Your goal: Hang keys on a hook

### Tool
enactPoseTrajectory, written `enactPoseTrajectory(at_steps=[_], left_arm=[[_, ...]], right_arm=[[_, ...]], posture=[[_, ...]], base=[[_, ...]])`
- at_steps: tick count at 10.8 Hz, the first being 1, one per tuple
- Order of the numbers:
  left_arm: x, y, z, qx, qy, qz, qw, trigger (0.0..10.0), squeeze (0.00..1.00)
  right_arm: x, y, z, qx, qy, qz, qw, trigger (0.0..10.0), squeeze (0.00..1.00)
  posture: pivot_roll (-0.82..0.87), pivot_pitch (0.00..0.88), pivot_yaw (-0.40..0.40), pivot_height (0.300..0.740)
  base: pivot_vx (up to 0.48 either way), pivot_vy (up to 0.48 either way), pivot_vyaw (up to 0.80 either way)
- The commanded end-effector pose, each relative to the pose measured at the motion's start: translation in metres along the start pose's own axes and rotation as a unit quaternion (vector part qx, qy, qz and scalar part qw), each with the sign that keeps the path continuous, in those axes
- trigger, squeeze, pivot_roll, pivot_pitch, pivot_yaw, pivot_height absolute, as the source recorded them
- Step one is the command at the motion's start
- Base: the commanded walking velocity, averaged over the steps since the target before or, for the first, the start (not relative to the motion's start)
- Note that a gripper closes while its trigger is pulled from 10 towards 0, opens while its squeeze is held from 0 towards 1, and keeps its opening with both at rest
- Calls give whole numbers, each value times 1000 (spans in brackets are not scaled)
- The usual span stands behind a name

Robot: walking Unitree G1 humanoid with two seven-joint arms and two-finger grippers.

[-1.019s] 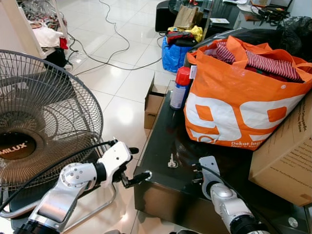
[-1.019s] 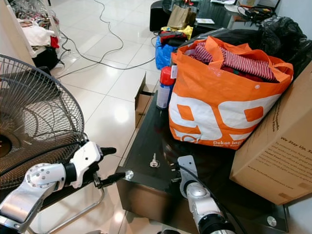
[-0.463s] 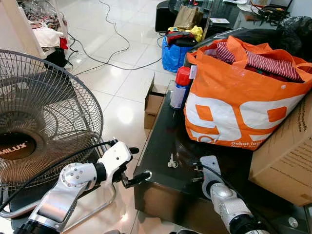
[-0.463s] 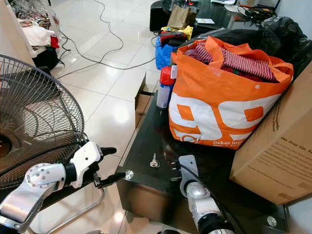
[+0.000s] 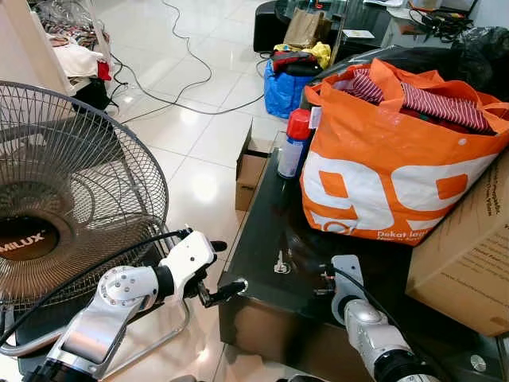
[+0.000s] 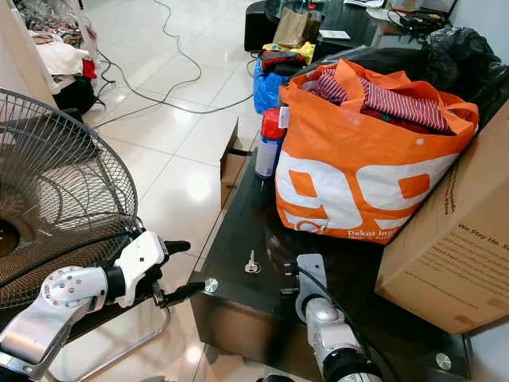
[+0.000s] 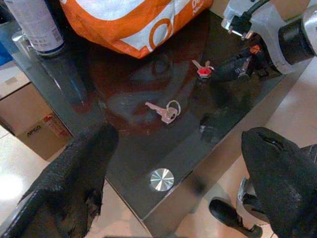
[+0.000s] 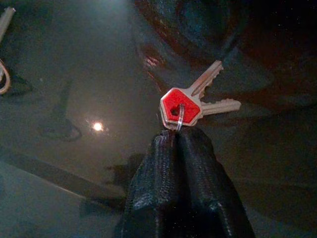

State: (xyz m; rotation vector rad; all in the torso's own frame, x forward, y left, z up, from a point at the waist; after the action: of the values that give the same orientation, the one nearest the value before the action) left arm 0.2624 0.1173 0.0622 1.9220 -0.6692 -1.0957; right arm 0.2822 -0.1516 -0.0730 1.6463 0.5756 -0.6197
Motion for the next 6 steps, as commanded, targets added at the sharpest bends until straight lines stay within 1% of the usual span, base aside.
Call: enactPoseTrajectory(at_steps=[1, 2, 4, 5, 6], left_arm=[[1, 1, 0, 8, 0, 0, 1000, 10000, 0], [0, 0, -3, 5, 10, 0, 1000, 10000, 0], [-3, 1, -10, -1, 44, 6, 999, 10000, 0], [-5, 4, -14, -6, 70, 17, 997, 10000, 0], [-8, 13, -25, -10, 120, 37, 992, 10000, 0]], right_arm=[[-5, 7, 4, 17, 20, 29, 999, 0, 0], [-13, 17, 3, 22, 48, 64, 997, 0, 0], [-35, 31, 8, 28, 74, 118, 990, 0, 0], [-55, 36, 8, 25, 95, 149, 984, 0, 0], [-78, 50, 7, 38, 105, 197, 974, 0, 0]], posture=[[-1, 25, -60, 740], [-1, 11, -61, 740], [-3, 0, -56, 740], [-8, 0, -50, 740], [-11, 0, -45, 740]], base=[[0, 0, 0], [0, 0, 0], [0, 0, 0], [0, 0, 0], [0, 0, 0]])
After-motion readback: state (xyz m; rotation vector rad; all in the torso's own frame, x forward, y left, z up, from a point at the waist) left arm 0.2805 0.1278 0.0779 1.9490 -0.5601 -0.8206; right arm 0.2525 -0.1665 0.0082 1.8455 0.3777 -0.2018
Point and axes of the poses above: a point about 5 cm out from each wrist's last joint towards the gripper, its own x axis pointing out of the wrist towards the gripper, its own y axis along the axis of the wrist's last joint, z = x × y, the point moved 5 cm from there along x, pointing out of the wrist towards the gripper, and after that the axes turned 11 degrees about x, right-handed, at the moved point
